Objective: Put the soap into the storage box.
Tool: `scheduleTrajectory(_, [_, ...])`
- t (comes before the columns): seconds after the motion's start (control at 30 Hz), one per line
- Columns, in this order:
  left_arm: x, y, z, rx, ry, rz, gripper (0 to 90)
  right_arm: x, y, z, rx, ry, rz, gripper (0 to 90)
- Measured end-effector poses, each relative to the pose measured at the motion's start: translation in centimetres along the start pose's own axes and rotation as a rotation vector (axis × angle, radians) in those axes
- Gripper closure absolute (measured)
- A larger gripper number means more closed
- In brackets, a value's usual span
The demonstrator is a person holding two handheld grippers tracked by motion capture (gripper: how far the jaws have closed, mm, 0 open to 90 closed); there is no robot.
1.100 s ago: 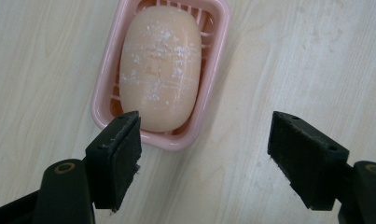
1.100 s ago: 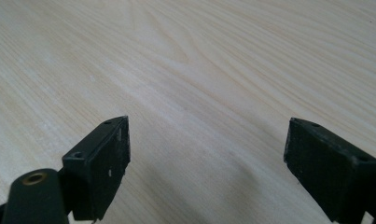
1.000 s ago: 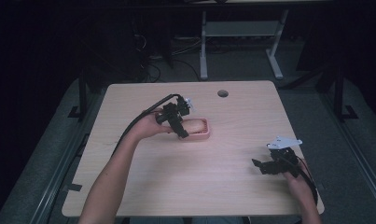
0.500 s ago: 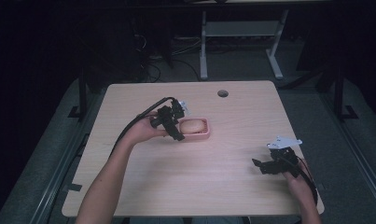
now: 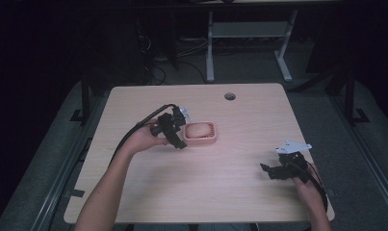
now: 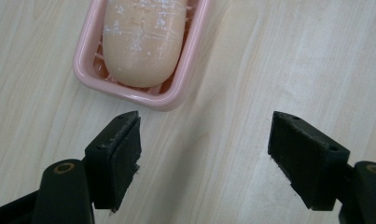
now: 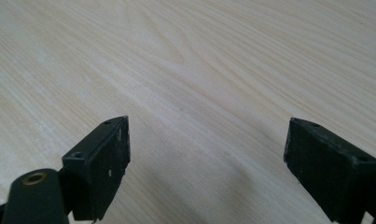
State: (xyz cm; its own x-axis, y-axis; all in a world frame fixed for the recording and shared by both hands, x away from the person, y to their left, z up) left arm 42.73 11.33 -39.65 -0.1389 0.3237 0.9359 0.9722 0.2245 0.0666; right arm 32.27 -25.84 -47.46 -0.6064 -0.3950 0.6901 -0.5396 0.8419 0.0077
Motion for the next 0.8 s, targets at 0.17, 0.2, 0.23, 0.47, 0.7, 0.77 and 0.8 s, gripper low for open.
scheduleTrajectory(0.17, [-0.1, -0.4, 0.3, 0.0, -0.001, 0.001, 25.4, 0.0, 0.1, 0.0, -0.002, 0.004, 0.003, 13.9])
scheduleTrajectory(0.2, [-0.2, -0.5, 0.4, -0.003, 0.004, 0.002, 25.4, 0.0, 0.1, 0.0, -0.002, 0.004, 0.002, 13.9])
scheduleTrajectory(0.23, [-0.2, -0.5, 0.4, -0.003, 0.004, 0.002, 25.4, 0.0, 0.1, 0.0, -0.003, 0.005, 0.002, 13.9])
scheduleTrajectory(0.47, [-0.2, -1.0, 1.0, -0.001, 0.005, 0.001, 25.4, 0.0, 0.1, -0.1, 0.0, 0.005, 0.003, 13.9])
scheduleTrajectory(0.7, [-0.4, -1.5, 1.5, 0.0, 0.006, 0.004, 25.4, 0.0, 0.1, -0.1, 0.007, 0.005, 0.004, 13.9])
scheduleTrajectory(0.77, [-0.4, -1.7, 1.6, -0.007, 0.009, 0.001, 25.4, 0.0, 0.2, -0.1, 0.006, 0.006, 0.004, 13.9])
scheduleTrajectory(0.8, [-0.4, -1.8, 1.7, -0.002, 0.005, 0.002, 25.4, -0.1, 0.2, -0.1, 0.008, 0.005, 0.006, 13.9])
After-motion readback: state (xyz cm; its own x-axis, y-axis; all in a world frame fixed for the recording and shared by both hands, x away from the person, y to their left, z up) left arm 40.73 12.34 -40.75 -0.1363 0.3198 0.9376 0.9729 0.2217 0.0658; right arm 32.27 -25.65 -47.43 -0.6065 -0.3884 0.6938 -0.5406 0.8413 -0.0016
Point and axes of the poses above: each handheld gripper's, and its own axes: x roughly backward along the jaws, z roughly out of its underside, y roughly to its left, the point moved 2 cm from there along -x, roughly forward along the jaws, and after that the axes turned 7 degrees about -x, right-handed, at the moved point
